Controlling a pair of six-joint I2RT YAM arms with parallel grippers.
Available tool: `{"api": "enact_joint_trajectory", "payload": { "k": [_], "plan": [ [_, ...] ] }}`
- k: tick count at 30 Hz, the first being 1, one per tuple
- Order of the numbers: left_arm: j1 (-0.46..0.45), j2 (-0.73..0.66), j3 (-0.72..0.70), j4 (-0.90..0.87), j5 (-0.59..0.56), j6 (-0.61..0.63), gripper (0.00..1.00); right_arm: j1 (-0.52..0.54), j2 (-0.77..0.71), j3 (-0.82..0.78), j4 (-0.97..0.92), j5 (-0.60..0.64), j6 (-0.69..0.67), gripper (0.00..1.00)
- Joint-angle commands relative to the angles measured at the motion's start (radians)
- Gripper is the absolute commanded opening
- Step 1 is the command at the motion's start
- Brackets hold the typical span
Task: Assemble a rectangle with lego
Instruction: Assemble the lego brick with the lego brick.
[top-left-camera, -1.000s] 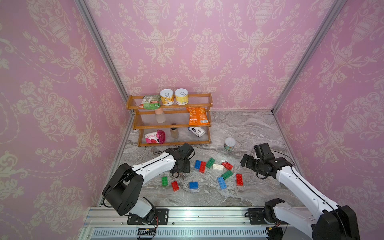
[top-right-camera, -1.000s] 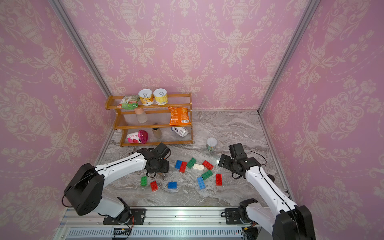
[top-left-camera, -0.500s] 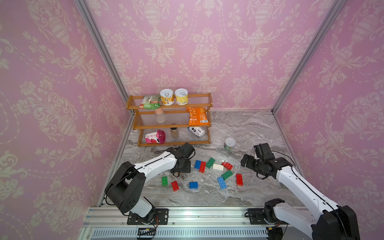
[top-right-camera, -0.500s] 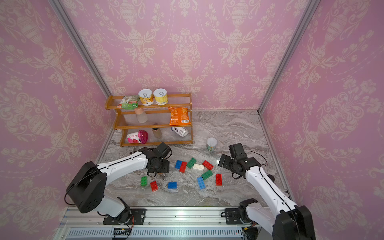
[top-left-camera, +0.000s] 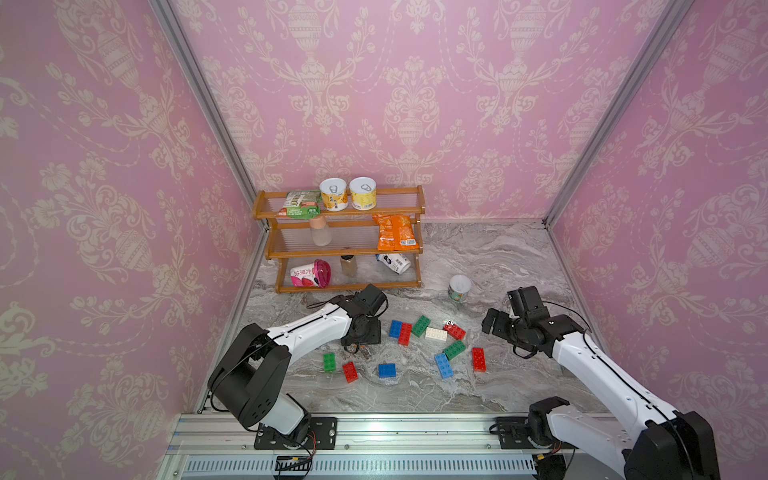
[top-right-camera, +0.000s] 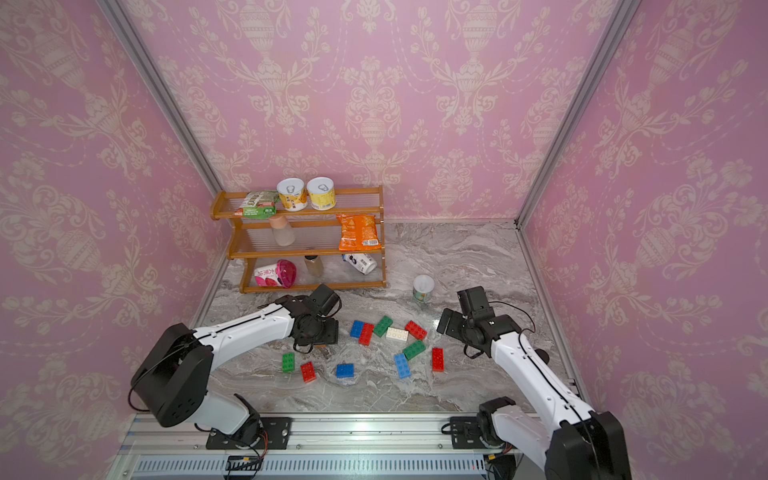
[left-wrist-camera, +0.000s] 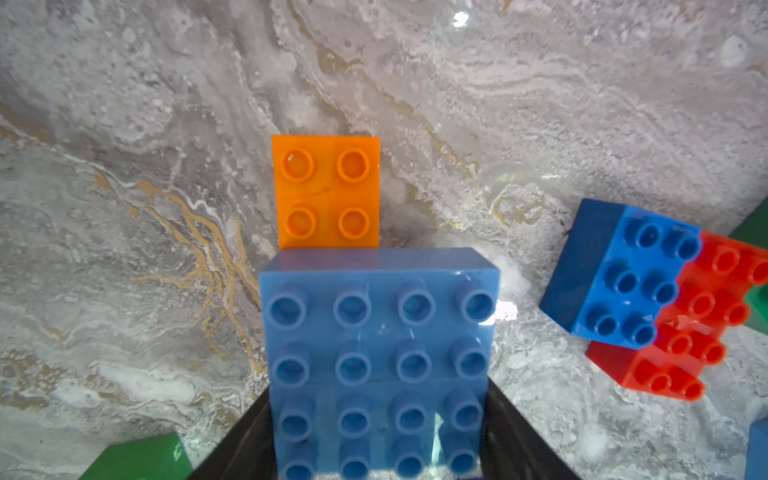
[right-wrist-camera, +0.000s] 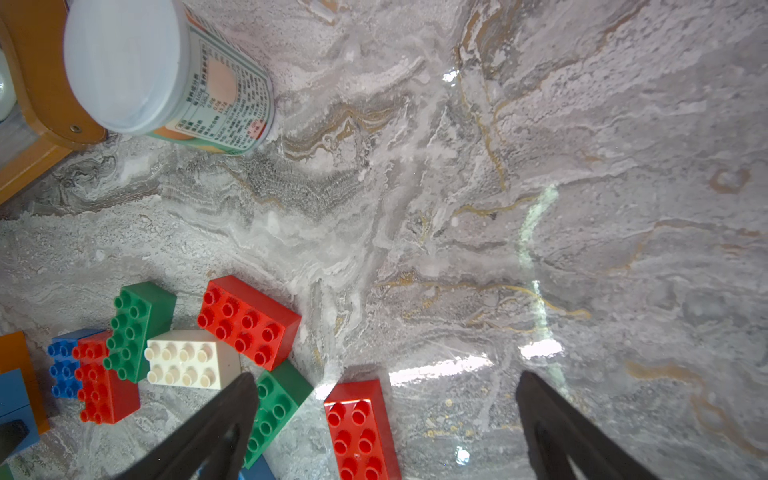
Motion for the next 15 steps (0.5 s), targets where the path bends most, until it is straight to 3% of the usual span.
{"api": "enact_joint_trajectory", "payload": {
  "k": [1,6,15],
  "plan": [
    [0.016,0.106,-0.077,0.036,0.042,-0.029,0.0,0.007,-0.01,-0.004,-0.014,0.017,0.013,1.0],
    [0.016,0.088,-0.058,0.021,0.03,-0.035,0.0,0.006,-0.008,0.004,-0.014,0.02,0.009,1.0],
    [0.017,0.021,-0.022,-0.035,0.005,-0.029,0.18,0.007,-0.003,0.006,0.001,0.017,0.004,1.0]
  ]
}}
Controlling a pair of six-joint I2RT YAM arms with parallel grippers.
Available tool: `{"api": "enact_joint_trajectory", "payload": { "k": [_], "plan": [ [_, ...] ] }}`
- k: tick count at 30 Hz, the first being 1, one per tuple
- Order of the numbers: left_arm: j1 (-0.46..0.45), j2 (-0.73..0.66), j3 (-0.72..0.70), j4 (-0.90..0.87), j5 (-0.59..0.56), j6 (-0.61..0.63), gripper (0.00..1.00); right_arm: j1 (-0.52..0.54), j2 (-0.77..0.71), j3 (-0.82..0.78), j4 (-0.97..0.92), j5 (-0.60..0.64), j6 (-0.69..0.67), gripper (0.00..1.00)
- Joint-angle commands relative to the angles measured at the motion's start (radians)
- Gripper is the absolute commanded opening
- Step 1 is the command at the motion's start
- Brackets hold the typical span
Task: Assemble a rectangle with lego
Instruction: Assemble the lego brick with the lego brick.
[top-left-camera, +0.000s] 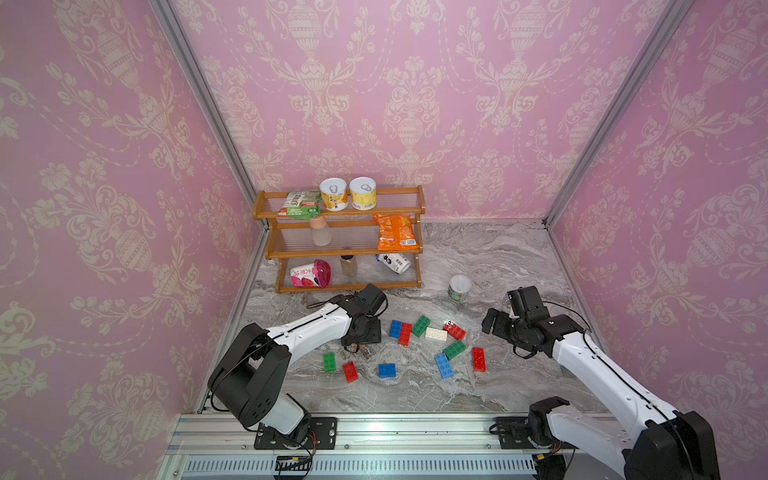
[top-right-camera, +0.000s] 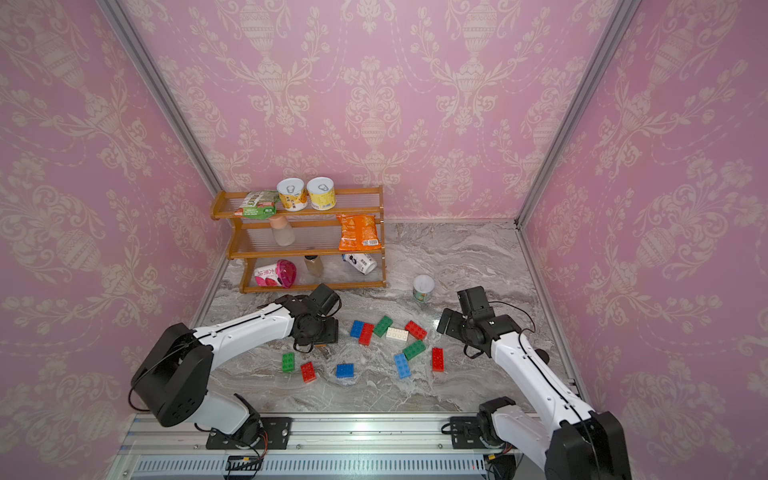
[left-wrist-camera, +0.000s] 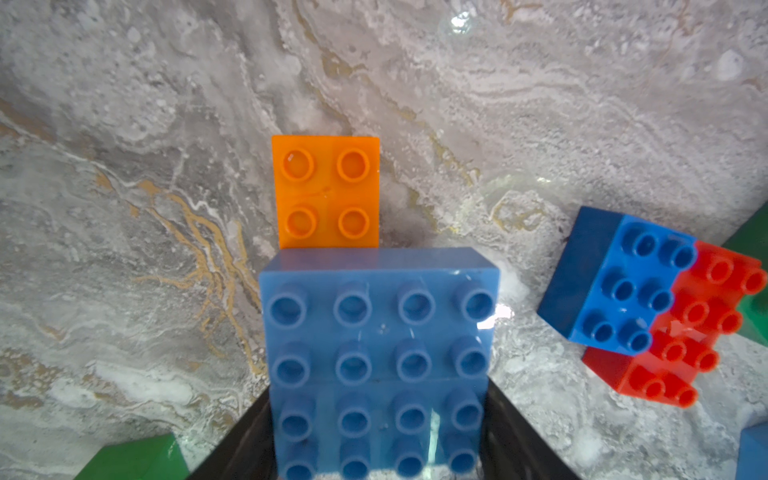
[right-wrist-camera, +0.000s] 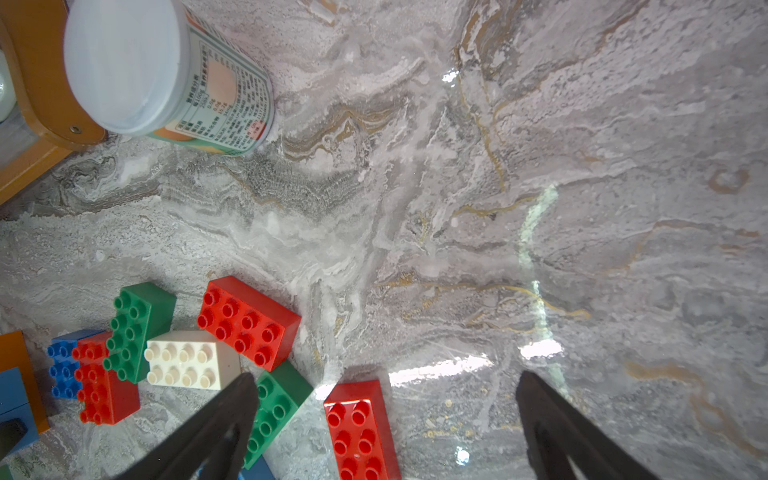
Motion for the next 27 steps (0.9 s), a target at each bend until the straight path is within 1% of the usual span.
{"api": "enact_joint_trajectory", "payload": {
  "k": [1,2,6,9,11,15,20,27],
  "plan": [
    [0.013,0.025,-0.028,-0.037,0.002,-0.016,0.21,0.006,-0.002,0.005,0.002,0.016,0.005,1.0],
    [0.013,0.019,-0.024,-0.042,-0.003,-0.017,0.26,0.007,0.001,0.006,0.004,0.014,0.004,1.0],
    [0.011,0.007,-0.018,-0.049,-0.011,-0.024,0.5,0.006,0.002,0.004,0.011,0.007,0.002,1.0],
    [0.013,-0.002,-0.013,-0.053,-0.014,-0.026,0.64,0.006,-0.002,0.003,0.01,0.008,0.0,1.0],
    [0.013,-0.005,-0.006,-0.061,-0.019,-0.025,0.77,0.006,-0.005,0.001,0.009,0.009,0.0,1.0],
    [0.013,-0.016,0.002,-0.067,-0.025,-0.028,0.93,0.007,-0.013,-0.008,0.009,0.012,0.002,1.0],
    [0.011,-0.036,0.017,-0.08,-0.03,-0.03,0.99,0.007,-0.017,-0.013,0.01,0.013,0.001,1.0],
    [-0.004,-0.097,0.075,-0.088,-0.039,-0.02,0.99,0.004,-0.02,-0.004,-0.004,0.022,0.004,1.0]
  ]
}}
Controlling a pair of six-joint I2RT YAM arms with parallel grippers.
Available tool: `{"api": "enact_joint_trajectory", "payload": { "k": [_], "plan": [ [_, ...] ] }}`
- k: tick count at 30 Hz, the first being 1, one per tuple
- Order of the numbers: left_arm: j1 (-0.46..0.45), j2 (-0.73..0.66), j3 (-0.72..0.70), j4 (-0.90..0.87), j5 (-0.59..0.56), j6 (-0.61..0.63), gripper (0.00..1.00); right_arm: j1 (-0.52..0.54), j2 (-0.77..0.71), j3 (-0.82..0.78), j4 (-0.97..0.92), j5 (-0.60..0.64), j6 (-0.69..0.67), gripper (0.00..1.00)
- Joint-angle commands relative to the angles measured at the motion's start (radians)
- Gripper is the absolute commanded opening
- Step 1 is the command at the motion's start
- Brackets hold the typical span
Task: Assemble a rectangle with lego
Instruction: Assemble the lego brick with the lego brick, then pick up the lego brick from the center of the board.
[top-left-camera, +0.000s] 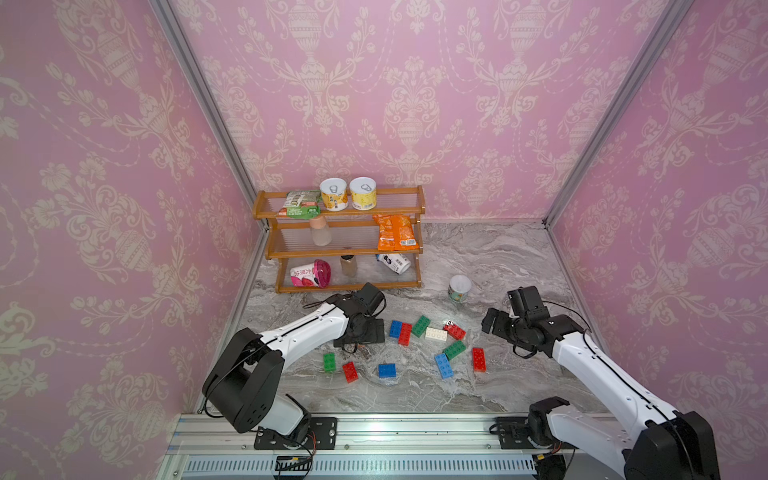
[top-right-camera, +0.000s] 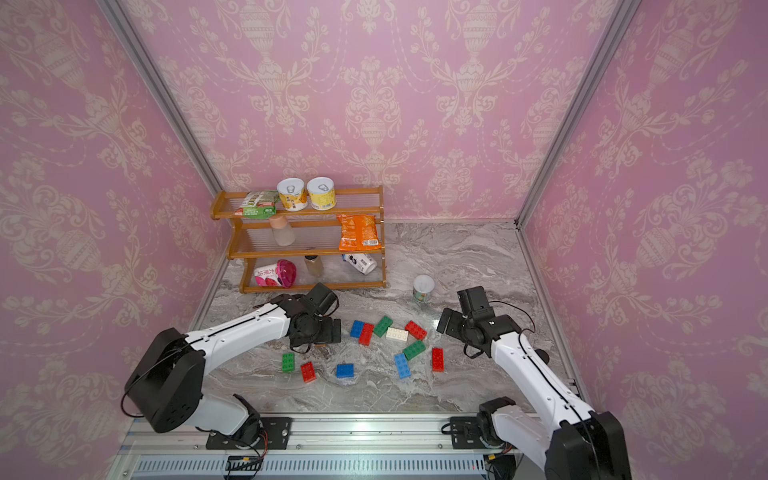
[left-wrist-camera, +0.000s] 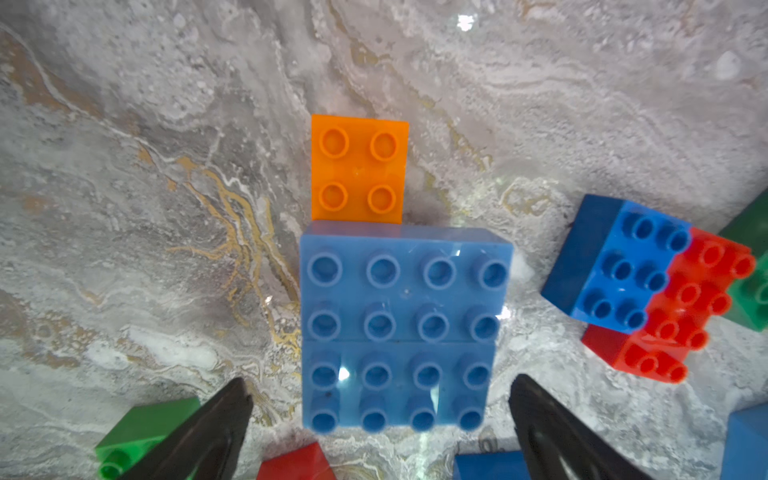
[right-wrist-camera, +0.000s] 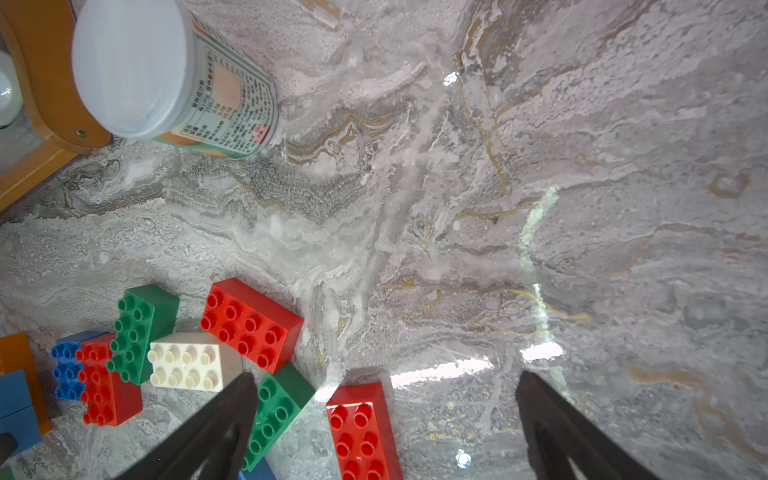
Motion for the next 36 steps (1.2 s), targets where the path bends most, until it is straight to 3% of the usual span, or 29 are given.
{"api": "enact_joint_trajectory", "payload": {
  "k": [1,6,16,20,29,36],
  "plan": [
    [-0.017,-0.051,0.064,-0.012,-0.04,0.014,0.99,0.005,-0.02,-0.002,-0.016,0.028,0.004,1.0],
    [-0.097,-0.023,0.125,0.082,-0.04,0.141,0.99,-0.001,-0.034,0.008,-0.052,0.056,0.005,1.0],
    [-0.342,0.215,0.33,0.138,0.038,0.499,0.98,-0.033,-0.076,0.011,-0.117,0.077,0.0,1.0],
    [-0.403,0.296,0.39,0.113,0.04,0.554,0.91,-0.04,-0.089,0.011,-0.132,0.083,-0.003,1.0],
    [-0.515,0.369,0.404,0.094,0.024,0.692,0.87,-0.046,-0.111,-0.009,-0.132,0.075,-0.013,1.0],
    [-0.546,0.427,0.431,0.086,0.035,0.689,0.85,-0.046,-0.136,-0.027,-0.128,0.07,-0.016,1.0]
  ]
}}
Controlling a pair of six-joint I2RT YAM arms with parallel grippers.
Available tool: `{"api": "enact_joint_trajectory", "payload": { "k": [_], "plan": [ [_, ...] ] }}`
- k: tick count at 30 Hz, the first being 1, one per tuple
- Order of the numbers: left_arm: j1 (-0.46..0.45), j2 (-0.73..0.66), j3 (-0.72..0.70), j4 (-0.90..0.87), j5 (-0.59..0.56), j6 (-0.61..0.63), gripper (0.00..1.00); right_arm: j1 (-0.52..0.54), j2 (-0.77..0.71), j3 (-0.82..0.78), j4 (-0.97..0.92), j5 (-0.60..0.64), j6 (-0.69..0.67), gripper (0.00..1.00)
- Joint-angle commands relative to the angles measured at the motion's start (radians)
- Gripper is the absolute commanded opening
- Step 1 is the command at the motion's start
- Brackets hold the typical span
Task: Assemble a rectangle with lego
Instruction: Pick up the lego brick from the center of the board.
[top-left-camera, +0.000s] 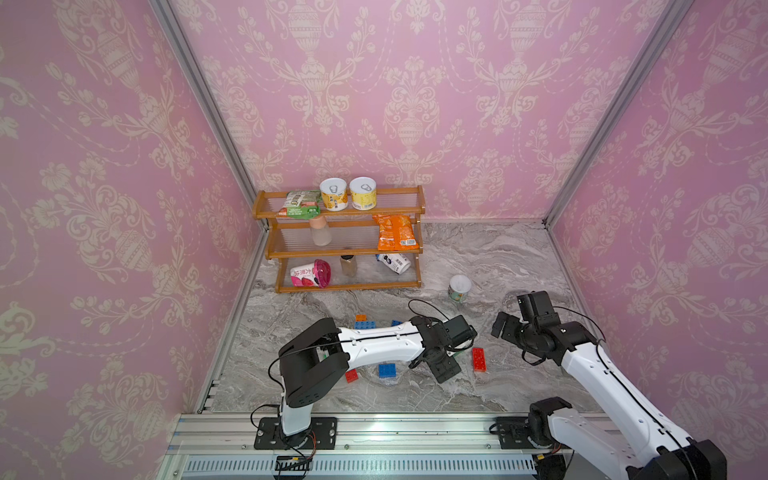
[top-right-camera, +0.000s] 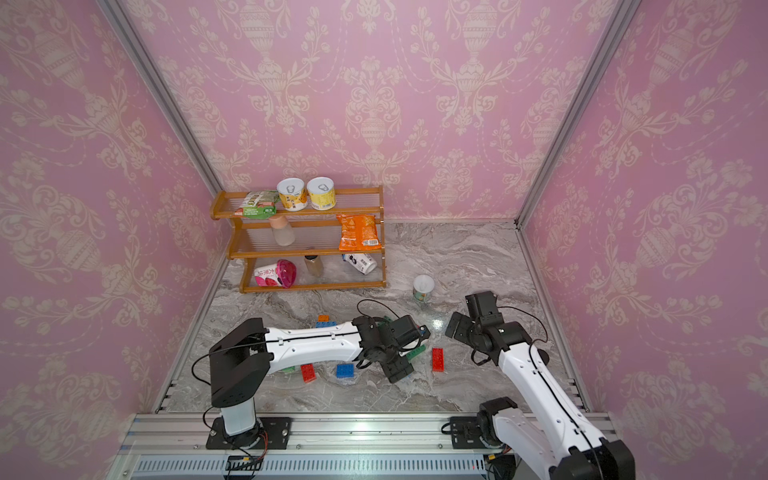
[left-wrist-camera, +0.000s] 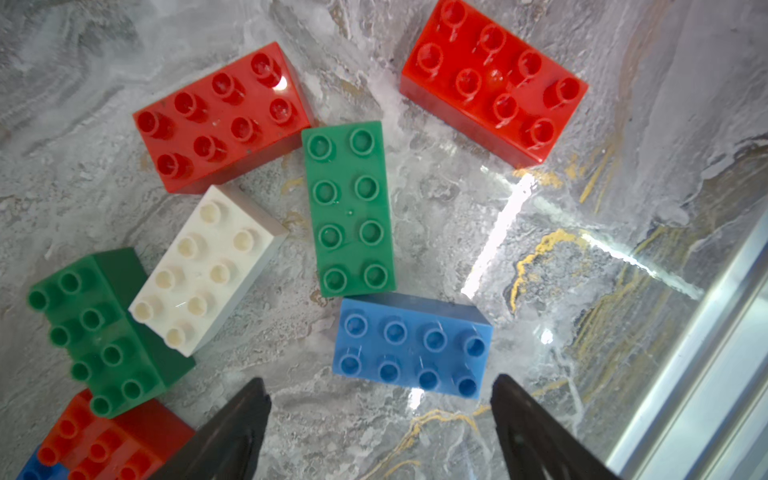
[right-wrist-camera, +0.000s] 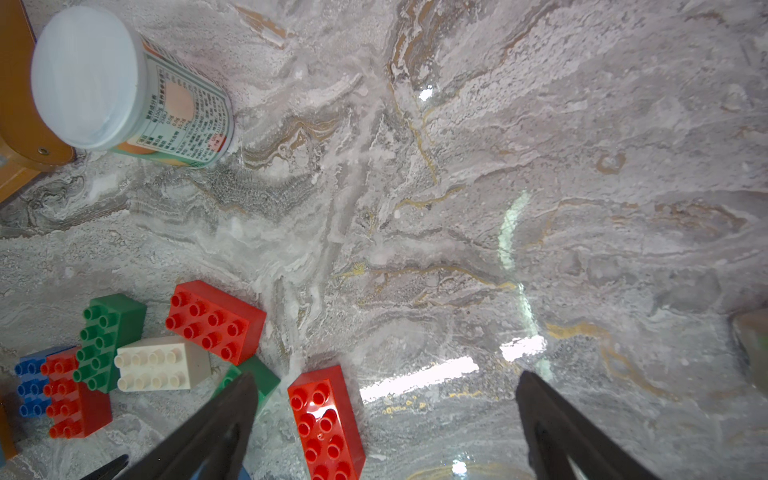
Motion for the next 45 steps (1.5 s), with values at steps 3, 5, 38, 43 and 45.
{"api": "enact_joint_trajectory", "payload": {
  "k": [3,5,38,43,45],
  "plan": [
    [-0.011,0.042,0.038,-0.029,-0.003,0.017,0.85,-0.009,-0.031,-0.022,-0.02,0.005,-0.016,1.0],
    [-0.011,0.052,0.042,-0.025,-0.014,0.011,0.85,-0.009,-0.038,-0.025,-0.022,0.004,-0.017,1.0],
    [-0.008,0.141,0.099,-0.061,-0.034,-0.018,0.8,-0.025,-0.049,-0.059,-0.004,-0.019,-0.02,1.0],
    [-0.008,0.141,0.106,-0.063,-0.034,-0.028,0.79,-0.029,-0.042,-0.063,0.002,-0.024,-0.02,1.0],
    [-0.007,0.141,0.104,-0.064,-0.032,-0.037,0.71,-0.029,-0.04,-0.064,0.004,-0.024,-0.02,1.0]
  ]
}}
